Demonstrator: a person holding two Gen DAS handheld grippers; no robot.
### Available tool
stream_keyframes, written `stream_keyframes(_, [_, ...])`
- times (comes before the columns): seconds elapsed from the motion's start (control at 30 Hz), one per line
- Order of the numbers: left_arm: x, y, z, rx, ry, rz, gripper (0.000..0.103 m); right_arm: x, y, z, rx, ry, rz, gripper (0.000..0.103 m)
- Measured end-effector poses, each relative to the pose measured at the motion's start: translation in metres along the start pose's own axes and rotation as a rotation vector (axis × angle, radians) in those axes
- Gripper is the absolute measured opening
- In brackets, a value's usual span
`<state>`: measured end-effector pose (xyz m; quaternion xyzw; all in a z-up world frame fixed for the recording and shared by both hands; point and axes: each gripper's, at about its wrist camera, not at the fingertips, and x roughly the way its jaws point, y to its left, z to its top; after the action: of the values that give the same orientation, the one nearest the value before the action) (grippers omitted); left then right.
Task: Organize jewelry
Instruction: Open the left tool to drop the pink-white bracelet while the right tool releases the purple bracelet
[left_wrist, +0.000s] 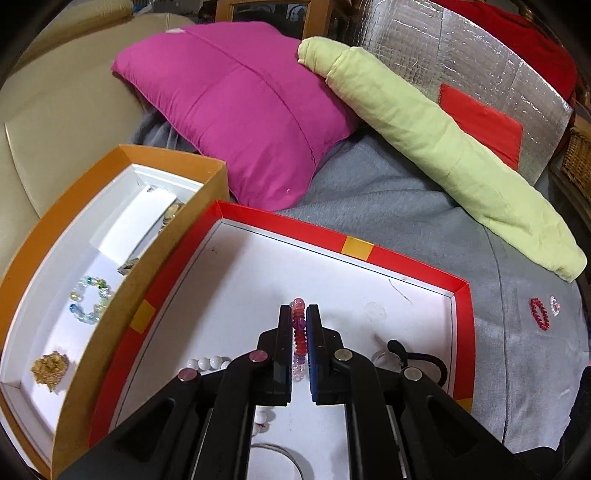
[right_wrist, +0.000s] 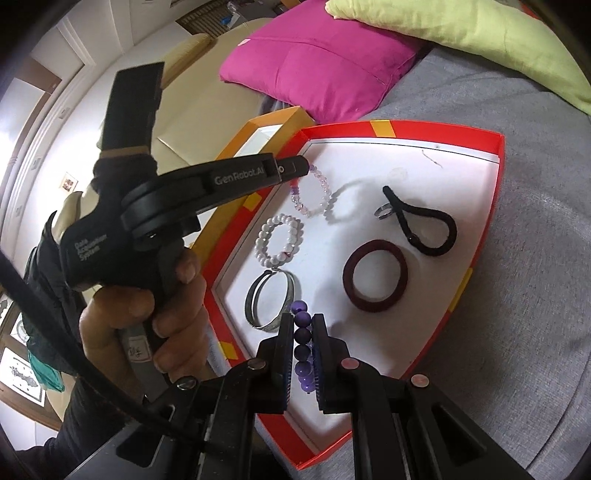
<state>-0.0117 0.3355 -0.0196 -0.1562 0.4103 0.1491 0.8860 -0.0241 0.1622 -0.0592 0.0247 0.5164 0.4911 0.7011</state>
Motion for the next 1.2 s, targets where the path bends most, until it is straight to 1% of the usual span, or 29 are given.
stream_keyframes(0.03, [0.004,0.002,0.001,-0.005,0.013,-0.019,0.007,0.001,0.0,0.001,-0.002,0.002,-0.003,0.011])
stream_keyframes(0.1, [0.01,0.005,0.002,-0.011,0.03,-0.025,0.007,0.003,-0.001,0.002,-0.005,0.003,-0.011,0.011])
stream_keyframes(0.27, [0.021,0.011,0.003,-0.011,0.058,0.004,0.007,0.006,-0.003,0.005,-0.009,0.001,-0.036,0.011])
stream_keyframes(0.33, [0.022,0.012,0.003,-0.008,0.059,0.019,0.007,0.007,-0.003,0.005,-0.016,0.001,-0.051,0.011])
stream_keyframes(0.6, [0.023,0.015,0.001,0.008,0.064,0.061,0.007,0.011,-0.003,0.008,-0.018,-0.001,-0.063,0.011])
stream_keyframes(1.2, [0.024,0.02,0.001,0.003,0.067,0.074,0.007,0.015,0.001,0.01,-0.032,0.003,-0.095,0.011])
